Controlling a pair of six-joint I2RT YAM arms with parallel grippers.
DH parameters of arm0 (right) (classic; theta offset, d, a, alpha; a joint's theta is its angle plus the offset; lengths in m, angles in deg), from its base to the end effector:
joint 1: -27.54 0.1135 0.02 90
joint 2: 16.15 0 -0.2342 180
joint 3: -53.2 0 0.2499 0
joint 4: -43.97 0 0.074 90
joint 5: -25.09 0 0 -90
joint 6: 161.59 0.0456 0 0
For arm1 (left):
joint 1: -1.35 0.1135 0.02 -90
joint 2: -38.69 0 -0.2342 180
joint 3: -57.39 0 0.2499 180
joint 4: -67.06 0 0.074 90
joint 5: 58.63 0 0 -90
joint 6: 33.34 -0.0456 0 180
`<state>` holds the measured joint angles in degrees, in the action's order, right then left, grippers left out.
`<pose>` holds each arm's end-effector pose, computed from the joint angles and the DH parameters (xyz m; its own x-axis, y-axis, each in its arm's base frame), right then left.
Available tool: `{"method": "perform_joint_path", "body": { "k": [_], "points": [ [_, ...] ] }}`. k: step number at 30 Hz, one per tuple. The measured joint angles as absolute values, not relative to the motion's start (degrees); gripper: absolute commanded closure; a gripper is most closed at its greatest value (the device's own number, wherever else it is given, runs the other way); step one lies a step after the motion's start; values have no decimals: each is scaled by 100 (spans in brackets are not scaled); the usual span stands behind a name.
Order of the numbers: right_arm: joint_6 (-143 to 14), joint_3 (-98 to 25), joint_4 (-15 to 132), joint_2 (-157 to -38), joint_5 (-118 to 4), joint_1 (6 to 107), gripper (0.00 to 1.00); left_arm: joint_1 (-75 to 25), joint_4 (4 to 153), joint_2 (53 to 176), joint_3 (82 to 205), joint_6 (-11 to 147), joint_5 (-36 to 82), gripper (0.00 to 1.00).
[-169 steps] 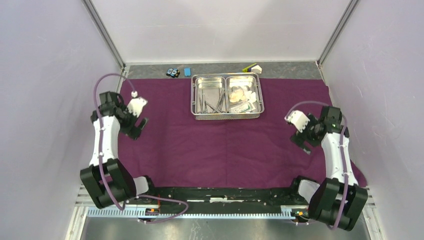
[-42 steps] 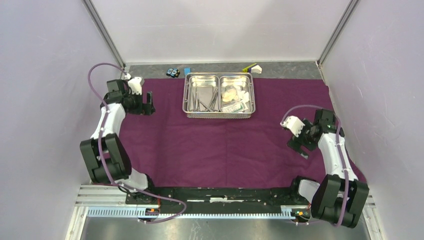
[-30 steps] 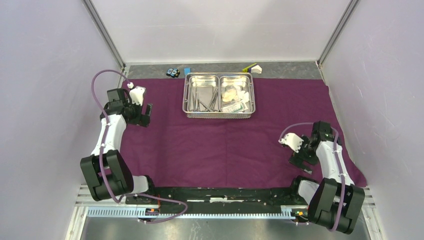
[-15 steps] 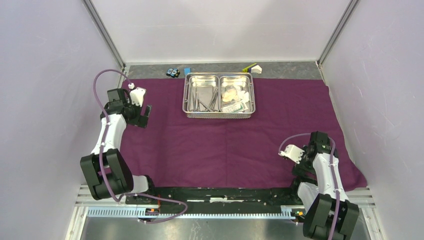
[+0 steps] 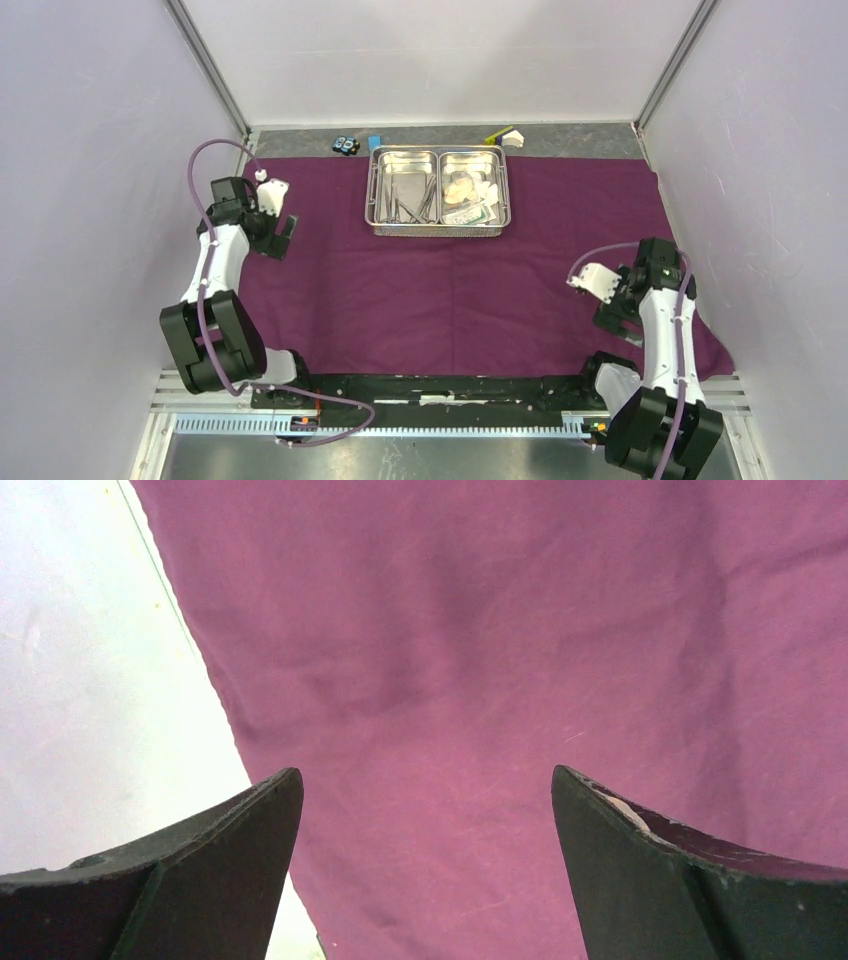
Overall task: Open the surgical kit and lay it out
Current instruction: Smooth out the surgical kit at the center of the board.
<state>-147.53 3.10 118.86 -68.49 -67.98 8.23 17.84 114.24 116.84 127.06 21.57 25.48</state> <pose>0.1438 -0.0530 0.1726 -0.5547 -0.8320 -0.0035 -0.8095 0.5407 -0.2288 0.2760 0.0768 0.2073 -0.7782 0.3660 -0.5103 0.2695 0.9286 0.2549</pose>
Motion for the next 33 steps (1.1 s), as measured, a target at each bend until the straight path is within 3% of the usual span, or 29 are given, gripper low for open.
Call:
{"method": "perform_joint_path", "body": {
  "k": [20, 33],
  "points": [
    [-15470, -9, 10642, -8971, -6780, -1555, 4, 3705, 12051, 12685, 12863, 1402, 2773, 0],
    [-15863, 179, 10111, -9264, -6750, -2366, 4, 4573, 11684, 12991, 12312, 1107, 2784, 0]
  ]
}}
